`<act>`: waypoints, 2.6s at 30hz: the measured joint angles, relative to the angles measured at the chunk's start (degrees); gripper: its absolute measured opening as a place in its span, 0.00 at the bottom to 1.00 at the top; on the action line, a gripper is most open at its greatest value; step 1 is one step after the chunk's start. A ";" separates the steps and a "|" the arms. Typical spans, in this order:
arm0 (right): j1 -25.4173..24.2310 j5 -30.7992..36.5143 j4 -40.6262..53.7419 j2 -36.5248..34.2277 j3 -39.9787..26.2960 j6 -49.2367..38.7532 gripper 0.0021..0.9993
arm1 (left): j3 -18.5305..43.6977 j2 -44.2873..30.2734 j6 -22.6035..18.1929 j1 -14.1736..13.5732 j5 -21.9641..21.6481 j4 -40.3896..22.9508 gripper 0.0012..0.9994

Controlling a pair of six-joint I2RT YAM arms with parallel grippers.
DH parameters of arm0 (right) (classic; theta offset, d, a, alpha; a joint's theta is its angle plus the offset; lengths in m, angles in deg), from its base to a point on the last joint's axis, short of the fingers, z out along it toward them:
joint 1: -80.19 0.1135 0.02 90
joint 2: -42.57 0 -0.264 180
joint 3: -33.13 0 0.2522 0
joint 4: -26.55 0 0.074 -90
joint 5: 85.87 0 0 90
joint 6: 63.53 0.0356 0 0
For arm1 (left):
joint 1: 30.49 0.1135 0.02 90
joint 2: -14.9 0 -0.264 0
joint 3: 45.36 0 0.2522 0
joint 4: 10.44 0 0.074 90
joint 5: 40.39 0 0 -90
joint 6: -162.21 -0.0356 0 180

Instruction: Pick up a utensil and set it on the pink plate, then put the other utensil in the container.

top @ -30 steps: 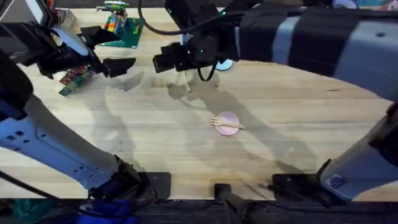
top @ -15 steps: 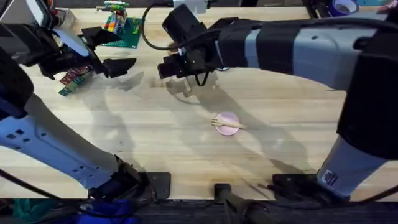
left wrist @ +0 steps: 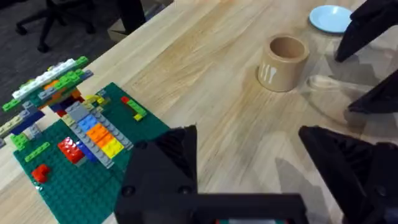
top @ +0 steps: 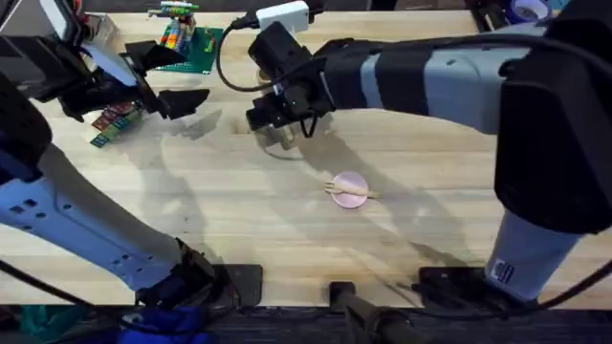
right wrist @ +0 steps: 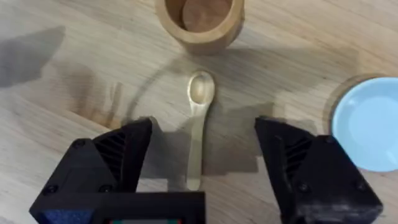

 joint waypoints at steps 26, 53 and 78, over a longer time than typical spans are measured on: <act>1.99 0.92 1.89 -0.47 -0.63 -1.37 1.00 | 0.02 0.00 0.00 0.00 0.00 -0.01 0.99; 1.92 -0.73 1.79 -0.47 -1.01 -1.35 0.03 | 0.02 0.00 -0.02 0.00 0.00 -0.01 0.99; 2.29 -3.90 11.28 13.68 -0.95 -16.94 0.03 | 0.02 0.00 -0.02 0.00 0.00 -0.01 0.99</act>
